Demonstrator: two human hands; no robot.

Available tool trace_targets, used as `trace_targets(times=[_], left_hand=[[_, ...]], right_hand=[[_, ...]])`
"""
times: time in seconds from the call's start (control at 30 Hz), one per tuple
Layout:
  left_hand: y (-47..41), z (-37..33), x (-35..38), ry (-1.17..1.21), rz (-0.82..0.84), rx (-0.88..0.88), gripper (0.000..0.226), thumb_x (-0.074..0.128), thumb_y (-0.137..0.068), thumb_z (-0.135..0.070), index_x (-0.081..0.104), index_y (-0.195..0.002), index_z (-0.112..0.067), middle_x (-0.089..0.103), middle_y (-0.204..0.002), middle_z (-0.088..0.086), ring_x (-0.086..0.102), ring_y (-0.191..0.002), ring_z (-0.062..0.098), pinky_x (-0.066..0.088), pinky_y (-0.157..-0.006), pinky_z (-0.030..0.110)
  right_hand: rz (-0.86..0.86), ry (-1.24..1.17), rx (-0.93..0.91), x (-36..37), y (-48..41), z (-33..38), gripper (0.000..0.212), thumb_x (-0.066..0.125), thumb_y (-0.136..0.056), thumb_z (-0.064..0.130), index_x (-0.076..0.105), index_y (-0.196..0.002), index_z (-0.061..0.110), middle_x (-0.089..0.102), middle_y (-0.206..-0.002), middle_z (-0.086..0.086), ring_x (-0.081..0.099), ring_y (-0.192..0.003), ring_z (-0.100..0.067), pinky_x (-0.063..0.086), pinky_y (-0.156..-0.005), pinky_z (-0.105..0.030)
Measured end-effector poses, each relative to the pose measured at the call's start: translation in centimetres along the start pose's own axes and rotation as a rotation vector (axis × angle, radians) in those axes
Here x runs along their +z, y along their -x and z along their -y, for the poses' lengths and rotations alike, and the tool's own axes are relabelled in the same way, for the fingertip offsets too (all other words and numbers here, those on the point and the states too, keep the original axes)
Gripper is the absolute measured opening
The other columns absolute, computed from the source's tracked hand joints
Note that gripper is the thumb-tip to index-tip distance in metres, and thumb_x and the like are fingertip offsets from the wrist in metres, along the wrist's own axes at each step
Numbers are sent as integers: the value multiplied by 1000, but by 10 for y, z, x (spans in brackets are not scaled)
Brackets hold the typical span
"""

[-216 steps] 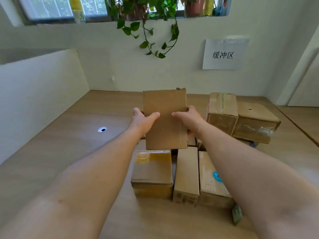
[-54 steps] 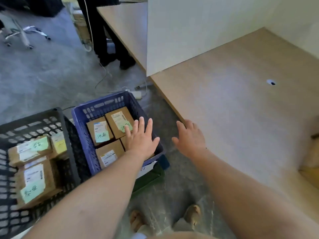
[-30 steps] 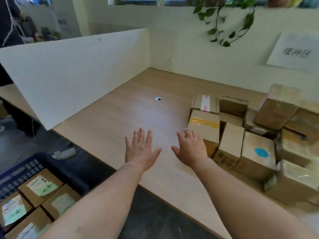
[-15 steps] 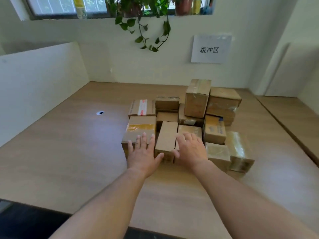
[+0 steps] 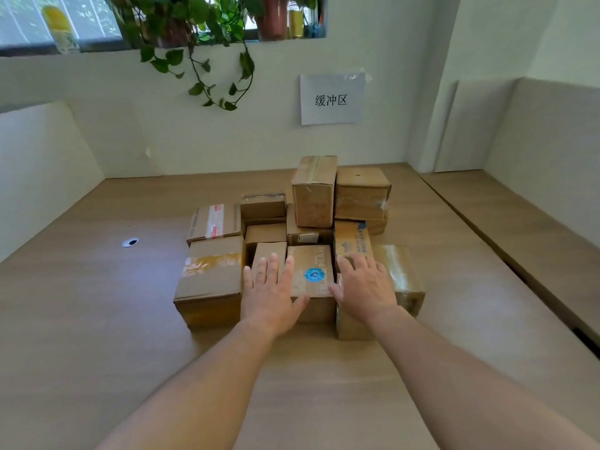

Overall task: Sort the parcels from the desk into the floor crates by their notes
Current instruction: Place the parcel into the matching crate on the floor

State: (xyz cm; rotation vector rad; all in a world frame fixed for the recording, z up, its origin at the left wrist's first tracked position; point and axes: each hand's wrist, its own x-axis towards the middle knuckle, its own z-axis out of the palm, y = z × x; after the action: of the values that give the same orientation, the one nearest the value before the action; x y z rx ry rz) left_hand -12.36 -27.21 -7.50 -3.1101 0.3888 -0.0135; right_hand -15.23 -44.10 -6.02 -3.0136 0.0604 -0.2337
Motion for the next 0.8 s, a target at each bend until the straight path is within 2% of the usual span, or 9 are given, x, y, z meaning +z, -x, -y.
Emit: trace_targets(times=[0.17,0.5,0.63,0.8], left_hand=[[-32,7,-7,24,-36,20,77,24,-97,-63,-16,-152,-26,-16,-161,7,-16,-148,24,-12,-116,47],[-156,27,-37,151,-21,28,73,22,-98,-61,-13,-153,-27,-12,-162,7,-11,-149,24,-5,-120,44],[-210,28,-53,222,-50,43,74,23,-98,-61,-12,-153,-27,-12,-162,9,-9,-149,24,3,-122,44],[-264,13,-66,230,-59,102,73,21,-97,-62,-11,-153,-27,-13,-162,7,-9,-149,23,4,-122,43]], right_hand=[[3,27,34,-1,-30,-12,63,41,-97,50,26,-150,18,31,-152,-9,28,-140,-26,27,-112,-39],[-33,2,104,-5,-140,-25,58,38,-99,48,31,-146,14,41,-143,-8,38,-131,-26,33,-106,-37],[-34,-39,134,-2,-185,-26,62,42,-99,46,26,-148,12,41,-143,-8,38,-132,-25,35,-106,-37],[-5,-85,166,11,-224,-30,65,48,-97,36,21,-151,12,45,-139,-8,43,-128,-23,41,-103,-36]])
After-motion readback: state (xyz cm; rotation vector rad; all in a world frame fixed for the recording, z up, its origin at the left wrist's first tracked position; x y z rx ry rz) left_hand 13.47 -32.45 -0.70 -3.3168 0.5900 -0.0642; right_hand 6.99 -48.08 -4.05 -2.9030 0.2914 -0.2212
